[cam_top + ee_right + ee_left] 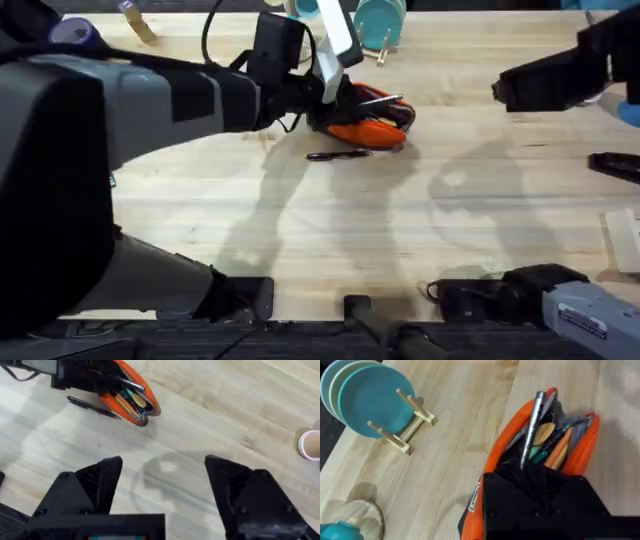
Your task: Unzip the bag, pick up the pens from the table one at a time and place them inside, then zip the bag closed.
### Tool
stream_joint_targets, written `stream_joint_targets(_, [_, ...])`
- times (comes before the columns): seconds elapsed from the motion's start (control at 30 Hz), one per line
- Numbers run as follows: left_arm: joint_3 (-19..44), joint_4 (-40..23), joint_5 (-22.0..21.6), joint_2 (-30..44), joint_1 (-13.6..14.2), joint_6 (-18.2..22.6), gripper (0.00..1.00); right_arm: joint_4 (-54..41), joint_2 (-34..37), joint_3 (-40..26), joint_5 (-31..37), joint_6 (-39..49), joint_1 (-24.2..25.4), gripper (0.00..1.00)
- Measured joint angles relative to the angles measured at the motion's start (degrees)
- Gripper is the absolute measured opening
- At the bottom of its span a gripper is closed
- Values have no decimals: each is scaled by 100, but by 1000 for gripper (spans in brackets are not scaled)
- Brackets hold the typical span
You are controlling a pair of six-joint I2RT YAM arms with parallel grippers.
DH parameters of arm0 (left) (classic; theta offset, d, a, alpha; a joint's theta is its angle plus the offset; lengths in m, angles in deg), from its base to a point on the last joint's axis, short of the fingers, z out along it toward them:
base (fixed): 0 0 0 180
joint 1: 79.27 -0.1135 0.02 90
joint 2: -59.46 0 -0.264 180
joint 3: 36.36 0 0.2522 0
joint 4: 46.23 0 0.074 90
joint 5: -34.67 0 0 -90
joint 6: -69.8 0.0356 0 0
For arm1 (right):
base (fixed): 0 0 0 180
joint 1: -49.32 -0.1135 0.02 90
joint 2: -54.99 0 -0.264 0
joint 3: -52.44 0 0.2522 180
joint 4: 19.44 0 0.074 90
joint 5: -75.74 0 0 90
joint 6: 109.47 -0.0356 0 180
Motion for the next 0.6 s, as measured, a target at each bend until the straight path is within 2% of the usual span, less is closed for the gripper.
stream_joint_targets(0.27, [0,-2,-62,0,0,2,40,0,0,0,0,-1,0,997])
stream_joint_targets(0.33, [0,-2,-83,0,0,20,87,0,0,0,0,-2,0,998])
stream_joint_targets(0.47, [0,-17,-173,0,-2,54,483,0,0,0,0,-2,0,997])
stream_joint_targets(0.57, [0,-26,-201,0,-2,61,922,0,0,0,0,-2,0,997])
stream_joint_targets(0.6, [0,-24,-225,0,-7,61,974,0,0,0,0,0,0,997])
